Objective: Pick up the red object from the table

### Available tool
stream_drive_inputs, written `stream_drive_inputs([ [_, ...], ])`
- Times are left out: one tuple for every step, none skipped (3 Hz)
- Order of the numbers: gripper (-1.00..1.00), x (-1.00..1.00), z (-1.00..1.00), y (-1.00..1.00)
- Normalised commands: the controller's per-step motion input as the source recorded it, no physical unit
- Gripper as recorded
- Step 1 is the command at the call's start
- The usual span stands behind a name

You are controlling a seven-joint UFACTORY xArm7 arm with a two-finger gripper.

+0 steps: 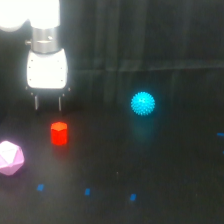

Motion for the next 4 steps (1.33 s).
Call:
stream_drive_inputs([
  [0.52, 0.43, -0.54, -1.0],
  [0.86, 0.02, -0.32, -0.96],
  [0.73, 0.3, -0.17, -0.92],
  [0.87, 0.98, -0.6, -0.64],
])
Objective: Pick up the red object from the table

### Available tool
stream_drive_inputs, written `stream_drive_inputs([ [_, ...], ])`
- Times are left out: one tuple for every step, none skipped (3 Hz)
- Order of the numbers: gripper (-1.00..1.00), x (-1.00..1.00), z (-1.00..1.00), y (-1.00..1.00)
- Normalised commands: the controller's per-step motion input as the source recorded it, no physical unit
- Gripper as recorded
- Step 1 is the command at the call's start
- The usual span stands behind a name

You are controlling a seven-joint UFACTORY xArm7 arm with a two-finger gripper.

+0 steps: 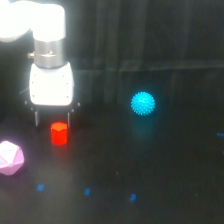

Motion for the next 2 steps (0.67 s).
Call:
stream_drive_inputs([
  [1.0, 0.38, -0.87, -0.33],
  [-1.0, -0.28, -0.46, -0.16],
])
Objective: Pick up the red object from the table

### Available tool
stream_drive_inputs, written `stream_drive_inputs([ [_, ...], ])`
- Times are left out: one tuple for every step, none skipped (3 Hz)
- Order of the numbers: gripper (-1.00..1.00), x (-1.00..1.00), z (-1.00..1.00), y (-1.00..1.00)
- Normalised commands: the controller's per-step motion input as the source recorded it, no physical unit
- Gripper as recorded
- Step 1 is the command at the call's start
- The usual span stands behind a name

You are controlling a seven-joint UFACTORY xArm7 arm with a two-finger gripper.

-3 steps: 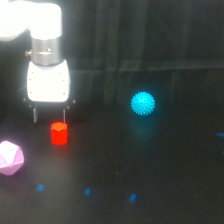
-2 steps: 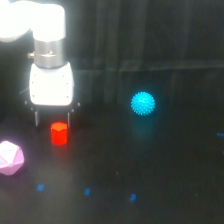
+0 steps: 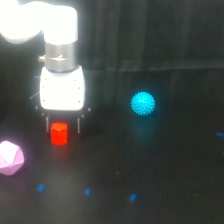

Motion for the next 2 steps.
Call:
stream_drive_inputs([
  [-1.0, -0.21, -0.21, -0.11],
  [-1.0, 0.31, 0.21, -0.06],
])
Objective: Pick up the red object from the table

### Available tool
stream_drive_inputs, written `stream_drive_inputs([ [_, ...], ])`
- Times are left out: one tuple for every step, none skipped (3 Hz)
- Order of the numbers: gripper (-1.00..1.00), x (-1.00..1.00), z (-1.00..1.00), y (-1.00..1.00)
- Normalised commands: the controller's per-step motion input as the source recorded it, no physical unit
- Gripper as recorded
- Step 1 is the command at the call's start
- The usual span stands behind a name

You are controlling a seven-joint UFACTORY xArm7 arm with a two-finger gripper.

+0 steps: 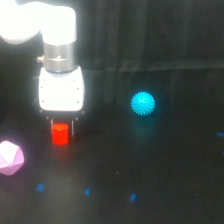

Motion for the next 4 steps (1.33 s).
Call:
stream_drive_inputs([
  [-1.0, 0.04, 0.68, 0.3],
  [-1.0, 0.91, 0.97, 0.11],
  [-0.84, 0.86, 0.5, 0.41],
  [-0.96, 0.78, 0.93, 0.4],
])
